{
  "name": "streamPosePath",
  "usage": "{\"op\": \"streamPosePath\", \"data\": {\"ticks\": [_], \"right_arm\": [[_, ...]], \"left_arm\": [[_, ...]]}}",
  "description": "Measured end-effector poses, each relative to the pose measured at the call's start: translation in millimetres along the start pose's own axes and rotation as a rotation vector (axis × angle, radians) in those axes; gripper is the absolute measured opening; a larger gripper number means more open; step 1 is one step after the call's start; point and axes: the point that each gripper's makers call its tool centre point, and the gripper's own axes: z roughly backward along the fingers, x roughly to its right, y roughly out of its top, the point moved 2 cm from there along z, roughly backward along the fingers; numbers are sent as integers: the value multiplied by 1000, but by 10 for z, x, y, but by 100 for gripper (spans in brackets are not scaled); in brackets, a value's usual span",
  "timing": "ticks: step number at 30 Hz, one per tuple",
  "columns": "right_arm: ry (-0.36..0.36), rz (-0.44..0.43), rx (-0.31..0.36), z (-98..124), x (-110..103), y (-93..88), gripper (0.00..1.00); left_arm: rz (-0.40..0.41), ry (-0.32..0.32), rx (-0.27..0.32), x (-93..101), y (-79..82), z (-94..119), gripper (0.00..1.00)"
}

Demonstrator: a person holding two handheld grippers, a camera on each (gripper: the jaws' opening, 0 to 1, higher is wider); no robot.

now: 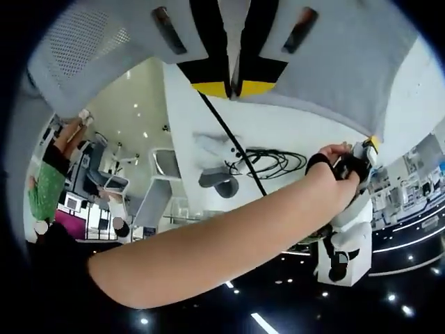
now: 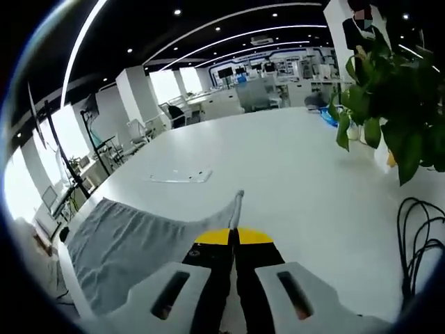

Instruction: Fold the towel on the table until its edges align and the towel forms a compact rectangular stack.

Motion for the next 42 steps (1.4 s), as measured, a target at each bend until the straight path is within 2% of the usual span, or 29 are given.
{"op": "streamPosePath", "data": {"ticks": [5, 9, 20, 25, 30, 42], "right_arm": [[16, 35, 8, 37, -106, 104, 0], [26, 32, 26, 80, -182, 201, 0], [69, 89, 52, 93, -555, 461, 0], [102, 52, 102, 124, -751, 627, 0], [120, 66, 120, 144, -918, 729, 0], [172, 110, 162, 181, -1481, 984, 0]], "left_arm": [[-5, 25, 29, -25, 103, 136, 4], [-2, 44, 49, -47, 159, 238, 4], [-23, 98, 85, -117, 316, 533, 4], [-13, 131, 113, -162, 376, 715, 4], [-12, 159, 139, -185, 437, 885, 4], [9, 261, 220, -347, 585, 1526, 4]]}}
